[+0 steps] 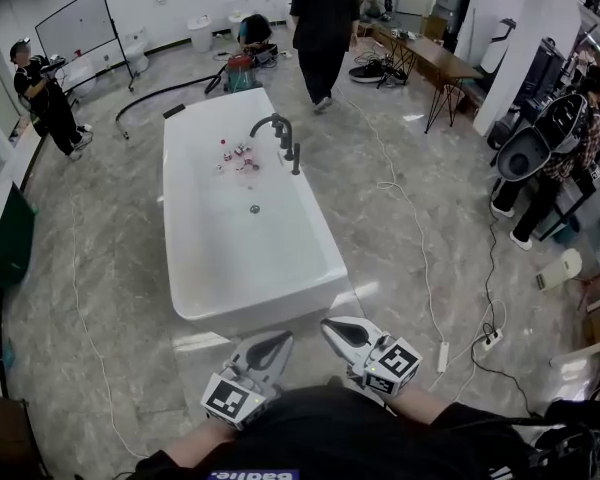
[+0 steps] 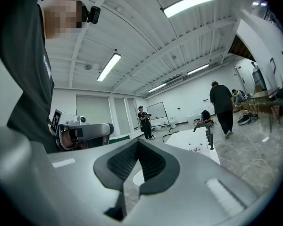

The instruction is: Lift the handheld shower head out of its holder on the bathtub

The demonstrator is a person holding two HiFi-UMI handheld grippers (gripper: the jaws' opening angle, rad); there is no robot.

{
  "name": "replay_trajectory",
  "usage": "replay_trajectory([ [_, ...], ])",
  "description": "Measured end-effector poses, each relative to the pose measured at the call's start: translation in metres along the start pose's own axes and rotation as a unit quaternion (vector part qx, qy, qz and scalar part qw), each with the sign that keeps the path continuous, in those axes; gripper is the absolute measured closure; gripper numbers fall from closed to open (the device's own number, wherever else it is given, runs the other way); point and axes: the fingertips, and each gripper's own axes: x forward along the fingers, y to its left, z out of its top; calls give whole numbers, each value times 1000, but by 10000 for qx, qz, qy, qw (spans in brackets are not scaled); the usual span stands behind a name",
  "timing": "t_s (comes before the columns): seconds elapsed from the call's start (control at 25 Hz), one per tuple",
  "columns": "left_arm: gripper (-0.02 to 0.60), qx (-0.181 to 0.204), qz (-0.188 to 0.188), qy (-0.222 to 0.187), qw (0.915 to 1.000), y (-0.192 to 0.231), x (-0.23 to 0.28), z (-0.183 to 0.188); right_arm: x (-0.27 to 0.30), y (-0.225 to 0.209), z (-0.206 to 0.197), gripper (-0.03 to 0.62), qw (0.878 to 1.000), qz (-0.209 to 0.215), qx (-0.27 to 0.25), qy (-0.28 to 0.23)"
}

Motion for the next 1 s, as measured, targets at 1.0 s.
replay_trajectory([
  [1.0, 577, 133, 276, -188, 9994, 154, 59, 16, 121, -116, 23, 602, 9996, -224, 35, -159],
])
